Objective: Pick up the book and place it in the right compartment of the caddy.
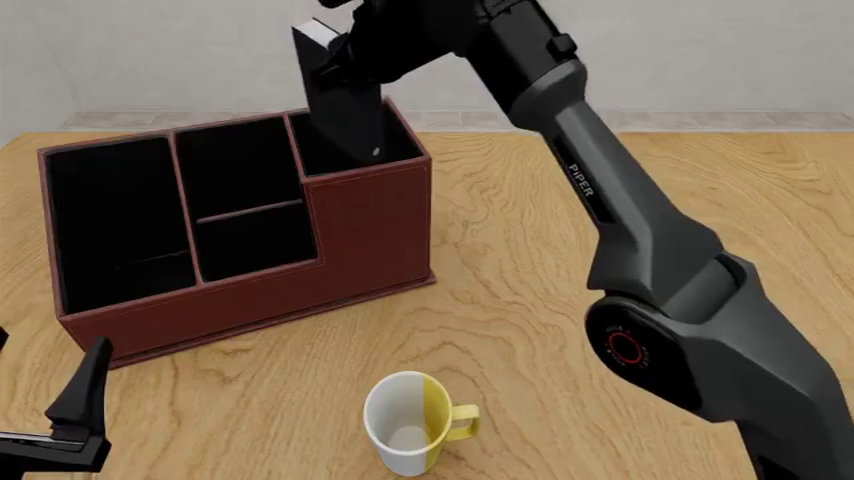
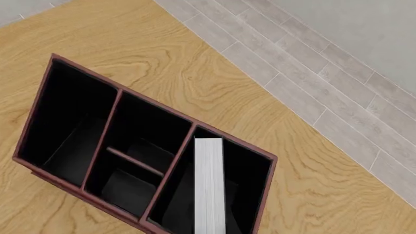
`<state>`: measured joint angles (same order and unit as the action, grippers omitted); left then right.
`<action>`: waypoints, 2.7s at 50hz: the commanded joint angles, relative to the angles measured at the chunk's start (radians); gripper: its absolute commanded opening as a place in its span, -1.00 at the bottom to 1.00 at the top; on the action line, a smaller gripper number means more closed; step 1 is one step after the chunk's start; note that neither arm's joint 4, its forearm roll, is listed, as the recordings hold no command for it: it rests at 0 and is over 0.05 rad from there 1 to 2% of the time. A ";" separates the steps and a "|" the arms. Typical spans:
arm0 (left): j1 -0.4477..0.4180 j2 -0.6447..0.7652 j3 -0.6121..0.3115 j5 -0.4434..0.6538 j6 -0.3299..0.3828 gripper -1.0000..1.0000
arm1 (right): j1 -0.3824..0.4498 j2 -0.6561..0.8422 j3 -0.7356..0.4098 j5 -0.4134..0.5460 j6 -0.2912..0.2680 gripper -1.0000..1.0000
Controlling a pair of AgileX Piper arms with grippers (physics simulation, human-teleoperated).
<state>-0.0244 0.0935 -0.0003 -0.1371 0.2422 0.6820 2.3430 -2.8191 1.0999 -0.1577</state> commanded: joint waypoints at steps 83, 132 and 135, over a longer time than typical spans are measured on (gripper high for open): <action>0.028 0.137 0.000 -0.131 -0.001 1.00 | -0.027 0.148 0.009 -0.098 0.078 -1.00; 0.027 0.219 0.000 -0.208 0.002 1.00 | -0.023 0.067 0.257 -0.254 0.105 1.00; 0.027 0.230 0.000 -0.217 0.002 1.00 | -0.022 0.071 0.247 -0.250 0.106 1.00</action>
<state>0.0037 0.3095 0.0000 -0.3415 0.2433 0.6548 2.4224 -2.5655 0.8521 -0.0664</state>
